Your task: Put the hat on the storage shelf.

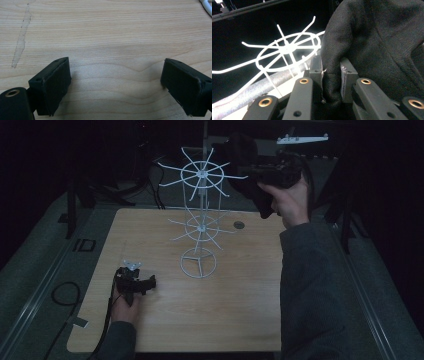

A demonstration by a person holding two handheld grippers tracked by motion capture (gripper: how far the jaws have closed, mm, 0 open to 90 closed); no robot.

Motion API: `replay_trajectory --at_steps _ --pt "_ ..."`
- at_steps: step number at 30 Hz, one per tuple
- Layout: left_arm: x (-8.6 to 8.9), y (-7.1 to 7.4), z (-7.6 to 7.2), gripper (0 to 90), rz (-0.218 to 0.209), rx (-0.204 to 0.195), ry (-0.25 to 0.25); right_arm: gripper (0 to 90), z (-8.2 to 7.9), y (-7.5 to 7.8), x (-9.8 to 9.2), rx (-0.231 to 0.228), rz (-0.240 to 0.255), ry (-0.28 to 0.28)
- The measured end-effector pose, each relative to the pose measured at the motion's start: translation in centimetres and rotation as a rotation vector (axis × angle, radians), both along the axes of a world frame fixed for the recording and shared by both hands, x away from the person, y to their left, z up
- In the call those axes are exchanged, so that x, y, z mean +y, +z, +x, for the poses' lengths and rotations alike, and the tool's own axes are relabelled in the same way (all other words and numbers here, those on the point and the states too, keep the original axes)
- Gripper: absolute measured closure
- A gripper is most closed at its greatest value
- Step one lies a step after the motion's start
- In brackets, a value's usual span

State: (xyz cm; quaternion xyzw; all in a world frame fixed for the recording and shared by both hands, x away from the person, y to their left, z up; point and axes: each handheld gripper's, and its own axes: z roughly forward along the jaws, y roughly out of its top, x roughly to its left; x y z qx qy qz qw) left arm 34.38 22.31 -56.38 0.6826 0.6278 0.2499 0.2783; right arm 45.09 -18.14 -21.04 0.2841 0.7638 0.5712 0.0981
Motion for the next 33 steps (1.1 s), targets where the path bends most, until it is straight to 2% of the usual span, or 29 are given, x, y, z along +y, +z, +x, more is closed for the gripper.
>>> replay_trajectory --at_steps 11,20,22,25,33 --pt "0.0 0.0 0.0 10.2 -0.001 -0.002 0.002 74.5 0.6 -0.7 -0.5 0.046 0.058 0.052" --pt "0.0 0.0 0.0 10.2 0.000 0.000 0.001 72.1 0.9 -0.8 -0.7 0.081 0.082 0.059" --pt "0.0 0.0 0.0 10.2 -0.001 0.000 0.001 71.1 1.2 -1.0 -0.9 0.103 0.110 0.055" --pt "0.0 0.0 0.0 10.2 -0.001 0.000 0.001 69.5 1.4 -1.2 -1.2 0.115 0.126 0.055" --pt "0.0 0.0 0.0 10.2 0.000 0.000 0.001 63.9 1.1 -1.0 -1.6 0.101 0.137 0.043"
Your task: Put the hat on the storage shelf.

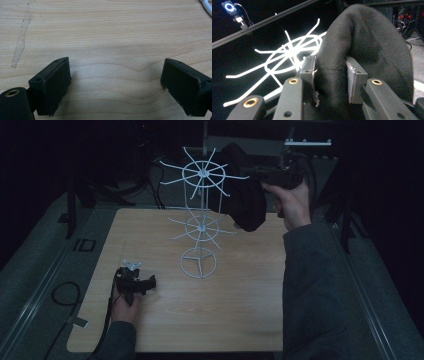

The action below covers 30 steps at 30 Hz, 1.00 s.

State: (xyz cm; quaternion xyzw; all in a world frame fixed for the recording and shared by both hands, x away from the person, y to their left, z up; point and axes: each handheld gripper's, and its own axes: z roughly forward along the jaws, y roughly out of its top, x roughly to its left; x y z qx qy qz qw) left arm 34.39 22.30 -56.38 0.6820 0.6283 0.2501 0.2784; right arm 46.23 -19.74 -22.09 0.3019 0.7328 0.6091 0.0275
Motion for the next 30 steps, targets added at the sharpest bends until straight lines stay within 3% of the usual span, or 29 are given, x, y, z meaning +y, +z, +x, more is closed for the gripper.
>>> replay_trajectory --at_steps 30 --pt "0.0 0.0 0.0 10.2 -0.002 -0.001 -0.001 54.0 -1.3 1.2 -1.8 -0.075 0.043 -0.060"
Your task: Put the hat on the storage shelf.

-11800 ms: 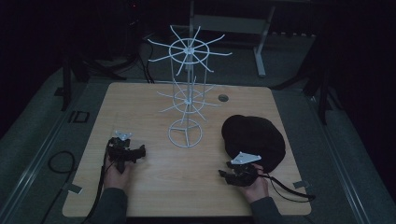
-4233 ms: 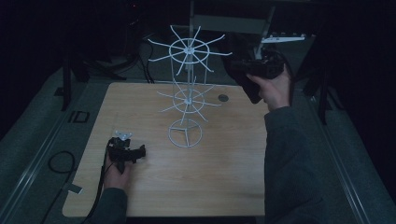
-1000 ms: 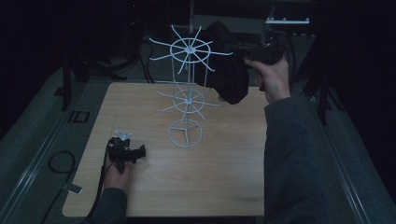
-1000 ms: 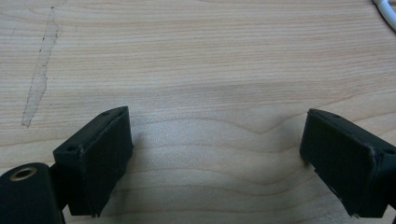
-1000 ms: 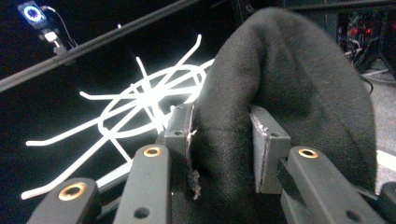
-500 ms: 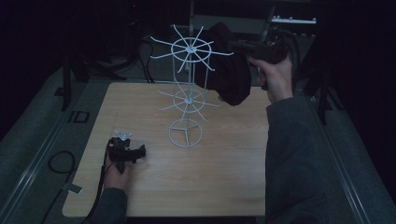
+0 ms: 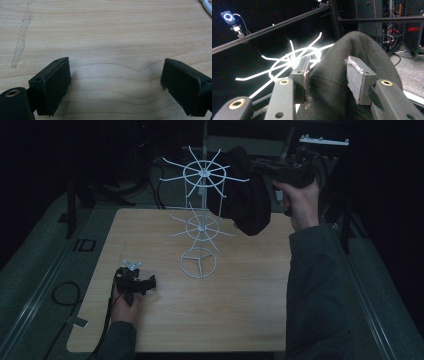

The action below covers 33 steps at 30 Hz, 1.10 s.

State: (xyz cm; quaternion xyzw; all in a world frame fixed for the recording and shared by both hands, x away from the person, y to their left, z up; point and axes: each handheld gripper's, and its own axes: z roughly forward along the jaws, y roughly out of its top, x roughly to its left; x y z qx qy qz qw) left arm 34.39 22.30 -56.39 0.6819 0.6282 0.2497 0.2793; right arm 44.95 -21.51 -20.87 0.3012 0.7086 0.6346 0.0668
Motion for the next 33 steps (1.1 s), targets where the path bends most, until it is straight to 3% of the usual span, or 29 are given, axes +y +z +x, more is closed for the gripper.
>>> replay_trajectory --at_steps 7,10,18,24,33 --pt "0.0 0.0 0.0 10.2 0.002 0.000 -0.001 54.2 -0.2 0.2 -0.7 -0.018 -0.003 -0.032" --pt "0.0 0.0 0.0 10.2 0.002 0.000 -0.001 58.9 -0.2 0.0 -1.1 -0.017 0.004 -0.028" --pt "0.0 0.0 0.0 10.2 0.003 -0.001 -0.001 61.2 -0.4 0.0 -2.3 -0.021 0.036 -0.051" --pt "0.0 0.0 0.0 10.1 0.005 -0.002 -0.001 68.7 -0.5 -0.5 -2.9 -0.027 0.026 -0.076" --pt "0.0 0.0 0.0 10.2 0.004 -0.002 -0.001 84.7 -0.4 -2.2 -2.8 -0.026 -0.111 -0.166"
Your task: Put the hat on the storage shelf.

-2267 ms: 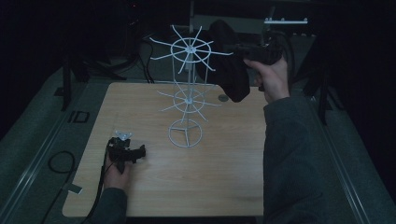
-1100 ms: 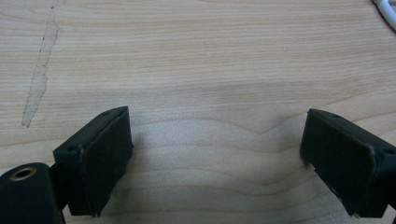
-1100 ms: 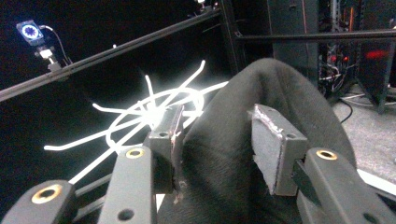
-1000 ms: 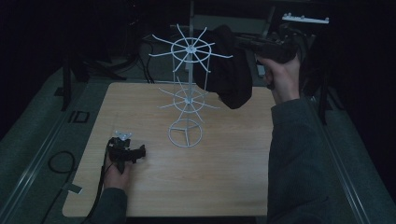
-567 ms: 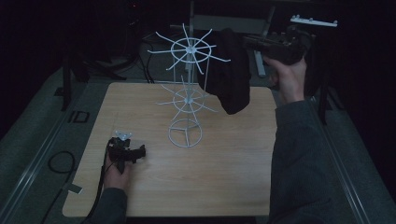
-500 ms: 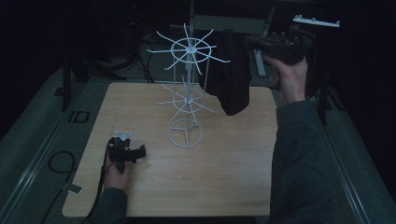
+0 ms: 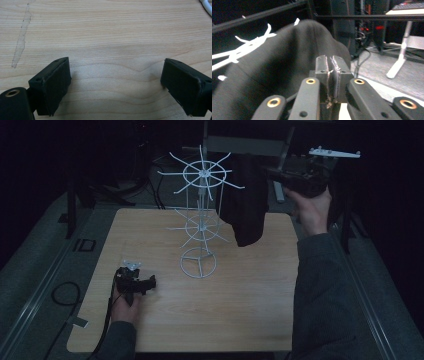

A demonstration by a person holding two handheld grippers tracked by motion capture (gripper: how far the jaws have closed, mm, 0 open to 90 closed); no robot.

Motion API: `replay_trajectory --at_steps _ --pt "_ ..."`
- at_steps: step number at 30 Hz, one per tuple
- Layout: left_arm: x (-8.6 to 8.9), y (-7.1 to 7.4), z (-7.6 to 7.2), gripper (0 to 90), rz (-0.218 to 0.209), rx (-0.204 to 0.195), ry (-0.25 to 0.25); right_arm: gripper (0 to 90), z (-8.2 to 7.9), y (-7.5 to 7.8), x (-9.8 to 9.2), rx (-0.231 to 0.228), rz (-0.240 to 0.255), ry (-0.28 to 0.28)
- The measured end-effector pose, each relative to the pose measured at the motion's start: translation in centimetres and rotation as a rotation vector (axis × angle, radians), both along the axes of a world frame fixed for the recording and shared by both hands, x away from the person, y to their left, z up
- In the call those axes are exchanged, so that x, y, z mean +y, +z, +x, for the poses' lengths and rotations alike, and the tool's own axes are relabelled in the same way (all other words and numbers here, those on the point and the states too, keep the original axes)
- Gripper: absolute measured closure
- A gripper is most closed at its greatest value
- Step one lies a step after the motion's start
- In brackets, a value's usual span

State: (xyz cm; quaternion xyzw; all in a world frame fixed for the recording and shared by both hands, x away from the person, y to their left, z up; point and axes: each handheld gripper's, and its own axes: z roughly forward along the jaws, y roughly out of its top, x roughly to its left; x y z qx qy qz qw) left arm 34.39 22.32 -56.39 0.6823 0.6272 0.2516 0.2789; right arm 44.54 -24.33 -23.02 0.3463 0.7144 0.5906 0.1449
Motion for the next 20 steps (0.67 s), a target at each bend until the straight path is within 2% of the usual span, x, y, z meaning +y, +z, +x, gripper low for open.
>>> replay_trajectory --at_steps 5,15,20 --pt "0.0 0.0 0.0 10.2 -0.002 0.000 0.002 87.9 -0.1 -1.0 0.3 -0.006 -0.064 -0.037" --pt "0.0 0.0 0.0 10.2 -0.001 0.002 0.000 89.8 -0.3 -2.5 0.3 0.004 -0.114 -0.077" --pt "0.0 0.0 0.0 10.2 -0.003 -0.001 0.003 89.8 -0.2 -3.5 0.1 0.018 -0.123 -0.088"
